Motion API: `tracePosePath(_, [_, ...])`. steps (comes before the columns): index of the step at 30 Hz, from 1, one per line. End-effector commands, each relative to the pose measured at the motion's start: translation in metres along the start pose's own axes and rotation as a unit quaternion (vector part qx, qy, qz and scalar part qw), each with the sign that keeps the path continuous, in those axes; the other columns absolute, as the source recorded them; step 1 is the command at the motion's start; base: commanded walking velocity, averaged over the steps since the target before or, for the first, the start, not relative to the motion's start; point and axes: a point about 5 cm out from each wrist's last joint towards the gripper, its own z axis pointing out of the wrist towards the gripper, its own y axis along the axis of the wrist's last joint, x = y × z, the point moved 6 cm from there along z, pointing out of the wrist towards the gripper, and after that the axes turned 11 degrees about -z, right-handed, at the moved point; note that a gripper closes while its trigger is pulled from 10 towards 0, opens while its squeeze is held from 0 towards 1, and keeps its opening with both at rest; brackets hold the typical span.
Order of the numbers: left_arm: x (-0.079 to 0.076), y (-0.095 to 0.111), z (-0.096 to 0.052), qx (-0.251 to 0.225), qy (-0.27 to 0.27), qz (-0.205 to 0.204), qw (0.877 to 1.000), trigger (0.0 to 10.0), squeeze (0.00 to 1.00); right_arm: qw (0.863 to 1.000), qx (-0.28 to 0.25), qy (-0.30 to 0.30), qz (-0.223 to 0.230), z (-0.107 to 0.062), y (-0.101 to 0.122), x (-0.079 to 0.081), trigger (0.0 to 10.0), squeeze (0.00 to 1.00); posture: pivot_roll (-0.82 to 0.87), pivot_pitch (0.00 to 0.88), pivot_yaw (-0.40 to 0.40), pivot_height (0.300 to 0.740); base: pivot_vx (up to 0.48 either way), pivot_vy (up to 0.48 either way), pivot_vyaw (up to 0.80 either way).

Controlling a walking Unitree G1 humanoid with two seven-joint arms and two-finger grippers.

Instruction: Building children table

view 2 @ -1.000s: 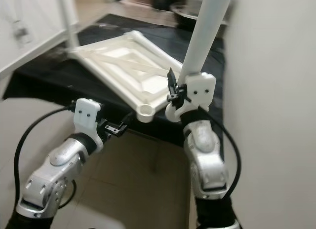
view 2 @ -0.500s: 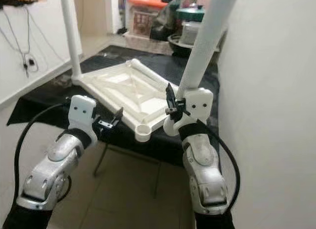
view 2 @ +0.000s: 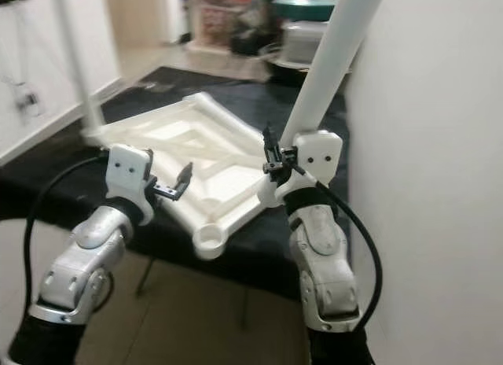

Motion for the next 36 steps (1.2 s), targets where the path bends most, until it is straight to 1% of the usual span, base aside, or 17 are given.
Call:
tracePosePath(1, [0.015, 0.003, -0.002, -0.003, 0.022, 0.005, 1.0, 10.0, 0.0, 1.0, -0.014, 0.02, 0.014, 0.003, 0.008, 0.01, 10.0, 0.0, 0.13, 0.0, -0.075, 0.74, 0.0, 0.0, 0.0])
tracePosePath(3, [0.015, 0.002, -0.002, -0.003, 0.024, 0.003, 1.0, 10.0, 0.0, 1.0, -0.013, 0.023, 0.016, 0.003, 0.007, 0.01, 10.0, 0.0, 0.13, 0.0, -0.075, 0.74, 0.0, 0.0, 0.0])
tracePosePath(4, [0.016, 0.001, -0.002, -0.002, 0.024, 0.005, 1.0, 10.0, 0.0, 0.999, -0.009, 0.037, 0.029, 0.003, 0.005, 0.012, 10.0, 0.0, 0.13, 0.0, -0.075, 0.74, 0.0, 0.0, 0.0])
tracePosePath(7, [0.016, 0.0, -0.003, 0.001, 0.023, 0.004, 1.0, 10.0, 0.0, 0.997, -0.001, 0.06, 0.046, 0.005, 0.001, 0.015, 10.0, 0.0, 0.13, 0.0, -0.069, 0.74, 0.0, 0.0, 0.0])
tracePosePath(8, [0.016, -0.003, -0.005, 0.006, 0.021, 0.003, 1.0, 10.0, 0.0, 0.996, 0.006, 0.074, 0.055, 0.01, -0.003, 0.015, 10.0, 0.0, 0.13, 0.0, -0.069, 0.74, 0.0, 0.0, 0.0])
tracePosePath(9, [0.016, -0.003, -0.005, 0.006, 0.021, 0.003, 1.0, 10.0, 0.0, 0.996, 0.006, 0.074, 0.055, 0.01, -0.003, 0.015, 10.0, 0.0, 0.13, 0.0, -0.069, 0.74, 0.0, 0.0, 0.0])
tracePosePath(11, [0.015, -0.009, -0.009, 0.015, 0.017, -0.001, 1.0, 10.0, 0.0, 0.991, 0.014, 0.097, 0.088, 0.02, -0.007, 0.014, 10.0, 0.0, 0.13, 0.0, -0.072, 0.74, 0.0, 0.0, 0.0])
tracePosePath(13, [0.014, -0.014, -0.014, 0.025, 0.012, -0.003, 1.0, 10.0, 0.0, 0.984, 0.009, 0.135, 0.117, 0.027, -0.005, 0.018, 10.0, 0.0, 0.14, 0.0, -0.076, 0.74, 0.0, 0.0, 0.0])
tracePosePath(14, [0.012, -0.018, -0.018, 0.031, 0.009, -0.003, 0.999, 10.0, 0.0, 0.983, 0.003, 0.138, 0.125, 0.032, -0.002, 0.016, 10.0, 0.0, 0.14, 0.0, -0.08, 0.74, 0.0, 0.0, 0.0])
tracePosePath(16, [0.012, -0.018, -0.018, 0.031, 0.009, -0.003, 0.999, 10.0, 0.0, 0.983, 0.003, 0.138, 0.125, 0.032, -0.002, 0.016, 10.0, 0.0, 0.14, 0.0, -0.08, 0.74, 0.0, 0.0, 0.0])
tracePosePath(18, [0.008, -0.024, -0.024, 0.042, 0.004, -0.007, 0.999, 10.0, 0.0, 0.986, -0.002, 0.125, 0.109, 0.041, -0.001, 0.01, 10.0, 0.0, 0.15, 0.0, -0.087, 0.74, 0.0, 0.0, 0.0])
tracePosePath(20, [0.008, -0.024, -0.024, 0.042, 0.004, -0.007, 0.999, 10.0, 0.0, 0.986, -0.002, 0.125, 0.109, 0.041, -0.001, 0.01, 10.0, 0.0, 0.15, 0.0, -0.087, 0.74, 0.0, 0.0, 0.0])
tracePosePath(21, [0.005, -0.03, -0.03, 0.052, 0.003, -0.021, 0.998, 10.0, 0.0, 0.989, -0.001, 0.109, 0.098, 0.043, -0.002, 0.009, 10.0, 0.0, 0.15, 0.0, -0.09, 0.74, 0.0, 0.255, 0.0])
tracePosePath(22, [0.005, -0.03, -0.03, 0.052, 0.003, -0.021, 0.998, 10.0, 0.0, 0.989, -0.001, 0.109, 0.098, 0.043, -0.002, 0.009, 10.0, 0.0, 0.15, 0.0, -0.09, 0.74, 0.0, 0.255, 0.0])
tracePosePath(28, [0.005, -0.032, -0.03, 0.059, -0.003, -0.02, 0.998, 10.0, 0.0, 0.99, 0.009, 0.102, 0.101, 0.033, -0.009, 0.016, 10.0, 0.0, 0.14, 0.0, -0.078, 0.74, 0.0, 0.48, 0.0])
tracePosePath(35, [0.004, -0.033, -0.03, 0.063, -0.004, -0.015, 0.998, 10.0, 0.0, 0.989, 0.012, 0.104, 0.102, 0.03, -0.011, 0.016, 10.0, 0.0, 0.14, 0.0, -0.075, 0.74, 0.0, 0.48, 0.0])
tracePosePath(36, [0.004, -0.033, -0.03, 0.061, -0.002, -0.016, 0.998, 10.0, 0.0, 0.99, 0.012, 0.103, 0.1, 0.03, -0.011, 0.015, 10.0, 0.0, 0.13, 0.0, -0.074, 0.74, 0.0, 0.0, 0.0])
